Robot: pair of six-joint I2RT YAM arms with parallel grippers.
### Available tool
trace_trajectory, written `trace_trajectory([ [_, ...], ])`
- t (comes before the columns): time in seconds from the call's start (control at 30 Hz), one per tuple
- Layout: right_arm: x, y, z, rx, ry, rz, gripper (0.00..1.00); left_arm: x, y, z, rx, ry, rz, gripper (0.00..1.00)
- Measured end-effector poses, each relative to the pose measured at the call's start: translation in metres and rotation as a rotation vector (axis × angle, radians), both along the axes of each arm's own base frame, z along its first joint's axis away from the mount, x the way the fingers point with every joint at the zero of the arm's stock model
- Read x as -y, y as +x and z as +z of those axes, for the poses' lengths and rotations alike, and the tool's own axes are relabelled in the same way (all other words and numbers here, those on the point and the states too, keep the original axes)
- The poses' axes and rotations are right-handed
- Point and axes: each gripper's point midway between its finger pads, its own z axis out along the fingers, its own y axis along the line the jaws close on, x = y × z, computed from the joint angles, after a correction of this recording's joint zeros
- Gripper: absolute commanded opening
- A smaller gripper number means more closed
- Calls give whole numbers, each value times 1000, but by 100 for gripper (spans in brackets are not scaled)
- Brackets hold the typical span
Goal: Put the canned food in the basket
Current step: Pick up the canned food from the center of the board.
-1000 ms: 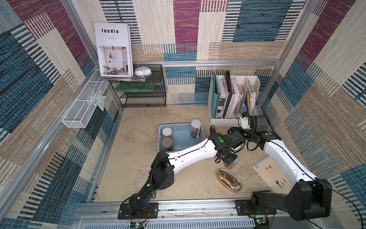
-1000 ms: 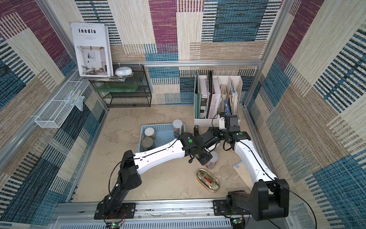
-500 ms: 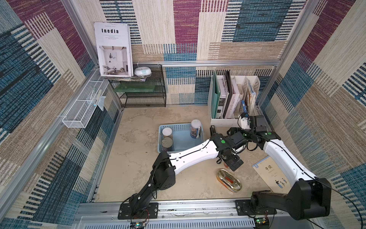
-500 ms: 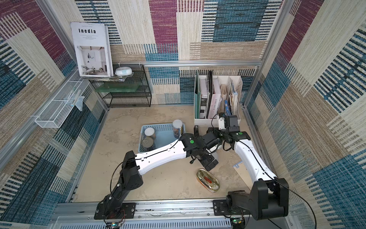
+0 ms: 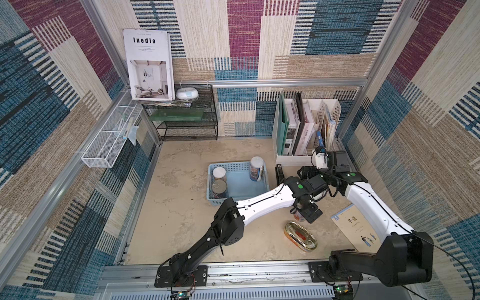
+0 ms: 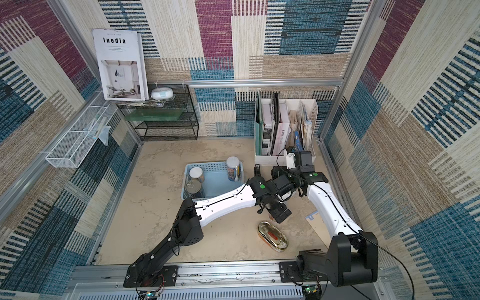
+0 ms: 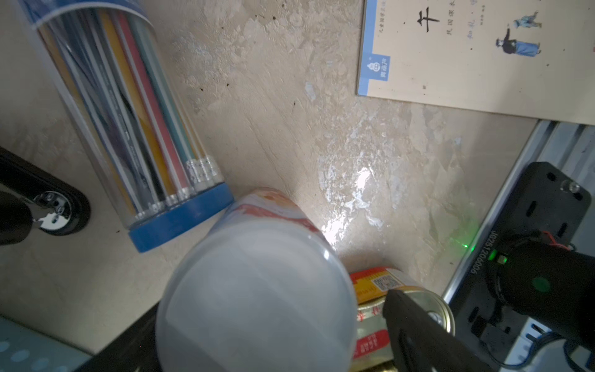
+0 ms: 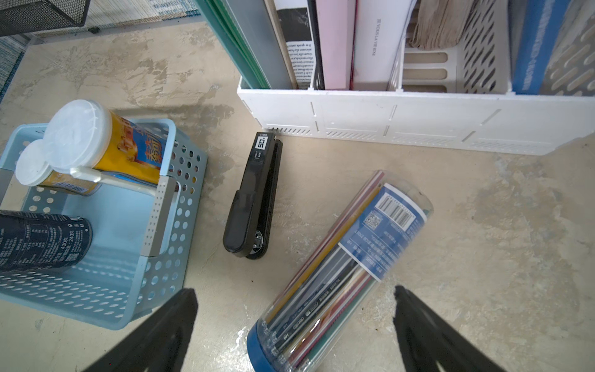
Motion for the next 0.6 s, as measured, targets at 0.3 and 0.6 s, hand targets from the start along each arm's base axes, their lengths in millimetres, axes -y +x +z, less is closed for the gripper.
trace_trajectory([
  [0.3,-1,4,-1,26,-4,8,99,2,3,-3,5,11,1,52],
  [0.6,-1,2,-3,24,-2,12,99,-9,0,3,9,30,3,42],
])
